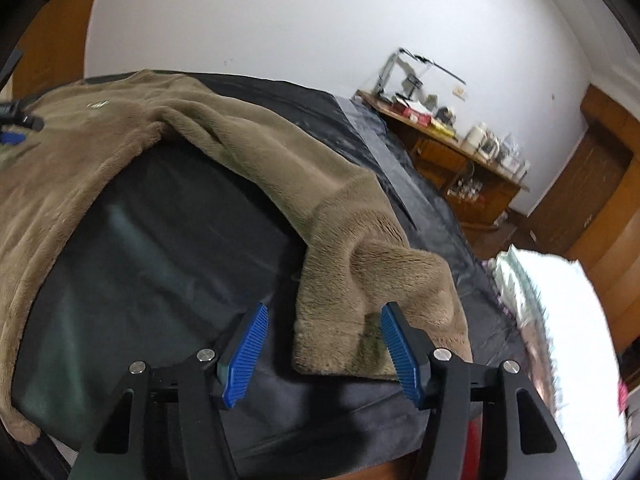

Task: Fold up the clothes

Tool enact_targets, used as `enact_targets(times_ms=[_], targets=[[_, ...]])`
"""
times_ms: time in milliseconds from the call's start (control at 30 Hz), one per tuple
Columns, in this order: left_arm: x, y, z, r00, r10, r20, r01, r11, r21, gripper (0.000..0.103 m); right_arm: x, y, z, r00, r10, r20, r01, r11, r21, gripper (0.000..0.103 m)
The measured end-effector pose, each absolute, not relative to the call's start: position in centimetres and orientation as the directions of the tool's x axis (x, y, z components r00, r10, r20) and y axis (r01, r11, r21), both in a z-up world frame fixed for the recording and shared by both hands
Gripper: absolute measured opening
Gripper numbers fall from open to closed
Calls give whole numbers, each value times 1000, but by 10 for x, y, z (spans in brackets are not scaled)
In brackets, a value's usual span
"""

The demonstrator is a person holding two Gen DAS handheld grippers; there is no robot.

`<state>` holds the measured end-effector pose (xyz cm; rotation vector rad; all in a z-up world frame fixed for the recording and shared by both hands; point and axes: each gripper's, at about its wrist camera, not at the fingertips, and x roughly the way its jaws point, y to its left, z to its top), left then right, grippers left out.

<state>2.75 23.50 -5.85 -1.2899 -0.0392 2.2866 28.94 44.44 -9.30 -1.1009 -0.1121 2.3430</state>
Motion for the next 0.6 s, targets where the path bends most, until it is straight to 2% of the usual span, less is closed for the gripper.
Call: enact_targets(times_ms=[233, 367, 433, 500, 600], targets=[[27, 234, -60, -423, 437, -793, -420, -871, -256, 103, 293, 462, -93, -514, 492, -702, -488, -841, -233, 55], [27, 235, -60, -428, 432, -794, -422, -872, -247, 103, 293, 469, -92, -495, 510, -703, -525, -821, -226, 39], [27, 235, -61, -429, 431, -794, -423, -873, -245, 103, 293, 472, -92, -482, 524, -702, -545, -807, -228, 36], [27, 235, -61, -430, 430, -794, -423, -873, -244, 103, 291, 475, -91, -474, 533, -700, -562, -796, -226, 30], [26, 234, -61, -429, 432, -793, -423, -872, -245, 103, 291, 482, -83, -485, 506, -713, -595, -789, -155, 20]])
